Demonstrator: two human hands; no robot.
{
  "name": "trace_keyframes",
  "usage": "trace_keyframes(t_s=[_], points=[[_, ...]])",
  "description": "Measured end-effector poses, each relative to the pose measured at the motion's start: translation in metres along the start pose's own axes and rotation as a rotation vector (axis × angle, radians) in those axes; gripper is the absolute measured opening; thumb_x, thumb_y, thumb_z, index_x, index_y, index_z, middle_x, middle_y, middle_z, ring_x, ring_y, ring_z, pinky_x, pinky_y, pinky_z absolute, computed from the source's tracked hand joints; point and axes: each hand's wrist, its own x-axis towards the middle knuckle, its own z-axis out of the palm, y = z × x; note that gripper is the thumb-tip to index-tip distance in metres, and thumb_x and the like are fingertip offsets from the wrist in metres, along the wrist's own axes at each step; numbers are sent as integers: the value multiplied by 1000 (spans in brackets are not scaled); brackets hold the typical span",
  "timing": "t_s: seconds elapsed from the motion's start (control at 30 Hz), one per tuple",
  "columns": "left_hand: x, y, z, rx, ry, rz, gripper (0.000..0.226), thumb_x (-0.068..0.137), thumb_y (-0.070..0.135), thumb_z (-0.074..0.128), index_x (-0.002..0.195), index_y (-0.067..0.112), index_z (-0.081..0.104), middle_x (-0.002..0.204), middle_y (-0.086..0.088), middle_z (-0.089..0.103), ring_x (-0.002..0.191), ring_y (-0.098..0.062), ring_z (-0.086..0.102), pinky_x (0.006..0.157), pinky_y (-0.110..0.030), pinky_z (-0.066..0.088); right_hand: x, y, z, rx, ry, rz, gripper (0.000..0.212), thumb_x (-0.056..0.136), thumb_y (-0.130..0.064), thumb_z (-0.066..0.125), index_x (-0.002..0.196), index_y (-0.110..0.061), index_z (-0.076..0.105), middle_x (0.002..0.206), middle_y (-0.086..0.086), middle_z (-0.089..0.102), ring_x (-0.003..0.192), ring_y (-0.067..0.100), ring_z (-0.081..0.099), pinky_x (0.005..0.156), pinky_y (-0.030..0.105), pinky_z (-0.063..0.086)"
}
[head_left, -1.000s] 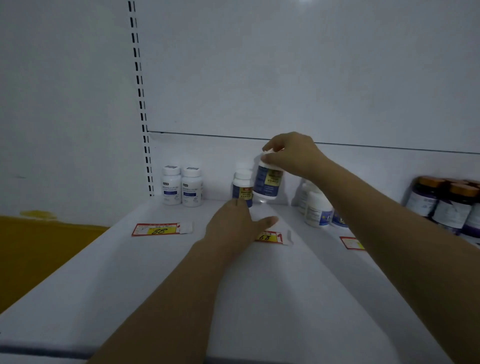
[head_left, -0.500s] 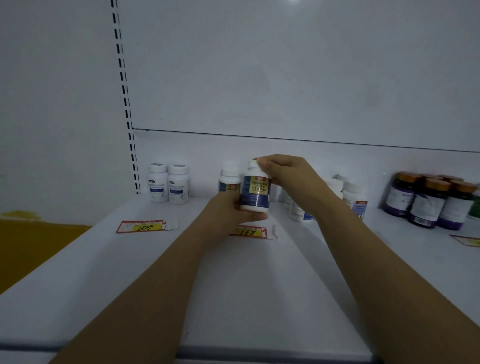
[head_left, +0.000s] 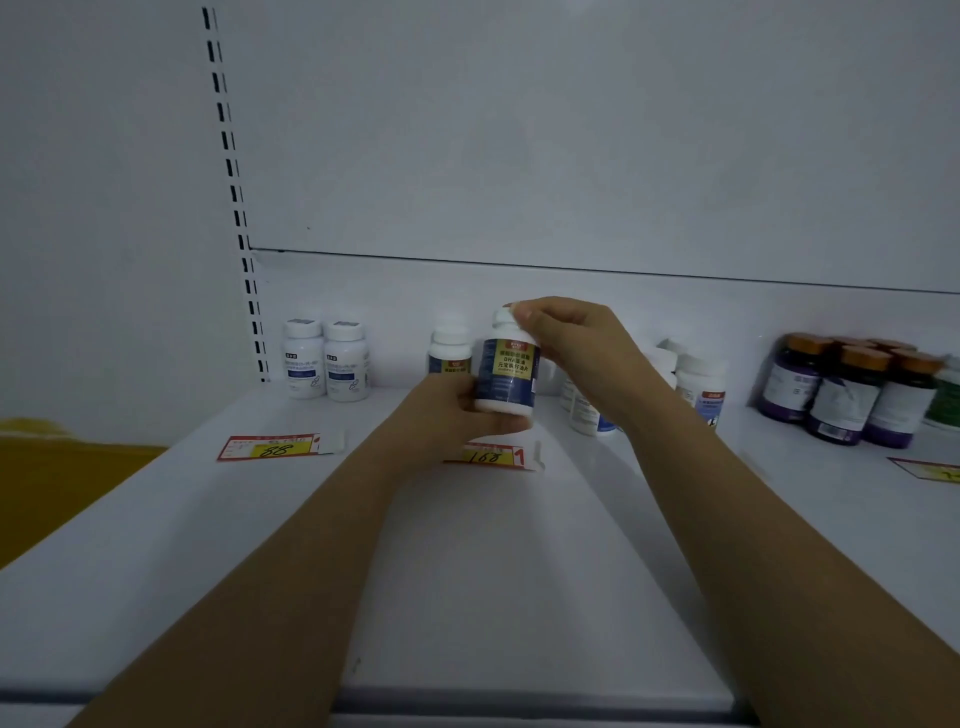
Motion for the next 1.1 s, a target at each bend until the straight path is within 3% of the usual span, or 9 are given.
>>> trace_keyframes(t_s=[0.17,0.23,0.37,0.43,0.57,0.8,0.93,1.03,1.1], points=[[-1,4,-3,-118,-72,-67,46,79,32,72,121,21,61,114,0,67,106,-14,62,101,-33,44,1,1,1,49,12,-29,22,98,-20,48,110,-15,66,107,2,69,102,18,64,92,32,53],[0,4,-3,-124,-20,-63,40,78,31,74,115,22,62,111,2,68,102,-12,62,97,-28,46,1,0,4,107,-16,-13,20,98,-21,47,105,-17,65,105,-1,68,99,14,64,88,26,54],[5,2,1,-14,185,-37,41,67,36,82,97,25,57,91,8,66,81,-7,61,66,-16,44,2,1,11,-21,6,9,28,90,-40,58,109,-20,59,105,5,63,94,16,62,84,28,56],[7,1,2,-30,172,-47,47,65,37,83,100,23,54,92,6,66,84,-9,63,65,-17,45,2,2,10,3,31,31,28,89,-35,62,111,-17,59,104,10,63,89,16,62,81,28,57],[3,5,1,-138,12,-22,38,75,34,75,109,25,59,92,6,65,85,-10,61,69,-18,44,1,0,2,207,-15,37,24,92,-22,60,114,-14,62,103,1,66,91,11,64,76,22,54],[2,8,4,31,156,-11,60,65,34,83,108,26,42,89,16,51,77,0,51,56,-10,37,-2,0,17,82,-73,44,34,88,-37,62,118,-21,57,108,2,65,96,13,64,79,23,56],[4,6,1,-133,89,-36,42,70,30,80,98,29,48,96,9,58,82,-4,56,65,-16,47,-1,1,11,141,-33,13,28,91,-26,61,118,-18,60,109,1,65,100,16,64,80,25,57],[1,7,-3,-204,36,-41,49,75,31,76,119,18,58,106,3,66,95,-13,63,80,-26,54,0,2,2,278,-74,54,26,94,-20,56,120,-19,60,118,4,63,108,22,62,89,34,55],[0,7,-3,-152,72,-25,49,74,32,77,117,17,58,100,6,67,91,-10,64,76,-22,52,-1,2,3,313,-110,74,23,95,-23,54,117,-22,61,119,3,63,109,21,61,88,32,55]])
